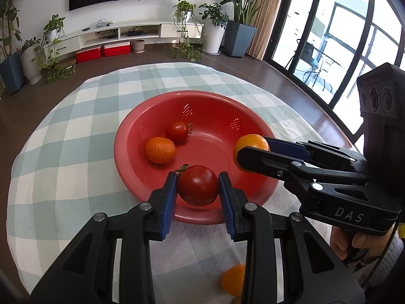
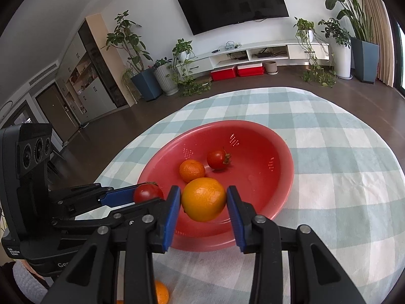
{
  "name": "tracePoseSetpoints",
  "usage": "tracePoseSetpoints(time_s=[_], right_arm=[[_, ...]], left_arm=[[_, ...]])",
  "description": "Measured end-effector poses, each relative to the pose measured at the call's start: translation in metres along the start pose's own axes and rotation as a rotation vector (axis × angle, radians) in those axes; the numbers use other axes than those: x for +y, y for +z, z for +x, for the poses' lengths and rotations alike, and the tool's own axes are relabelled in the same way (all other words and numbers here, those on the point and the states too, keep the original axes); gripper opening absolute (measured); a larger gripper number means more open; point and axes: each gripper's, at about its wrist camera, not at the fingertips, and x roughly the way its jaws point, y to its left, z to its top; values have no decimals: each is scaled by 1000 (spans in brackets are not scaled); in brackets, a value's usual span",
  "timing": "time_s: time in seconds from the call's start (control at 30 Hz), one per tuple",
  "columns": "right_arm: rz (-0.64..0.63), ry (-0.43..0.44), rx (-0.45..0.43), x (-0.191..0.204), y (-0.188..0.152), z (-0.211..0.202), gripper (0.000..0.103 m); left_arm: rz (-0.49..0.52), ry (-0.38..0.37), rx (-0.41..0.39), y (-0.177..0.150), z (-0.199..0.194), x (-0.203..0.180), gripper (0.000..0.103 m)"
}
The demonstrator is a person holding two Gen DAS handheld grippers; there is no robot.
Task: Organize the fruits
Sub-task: 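Carry the red tomato in left tool while right tool carries the orange over the red bowl, then open left tool to drop the tomato while right tool drops the orange into bowl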
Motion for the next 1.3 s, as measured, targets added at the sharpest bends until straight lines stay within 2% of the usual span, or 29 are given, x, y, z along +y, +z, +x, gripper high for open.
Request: tracePoseSetpoints(time_s=[1.3], right_arm=[[-65, -110, 149, -11, 31, 58, 40]], left_arm=[[121, 37, 91, 14, 54, -6, 31]])
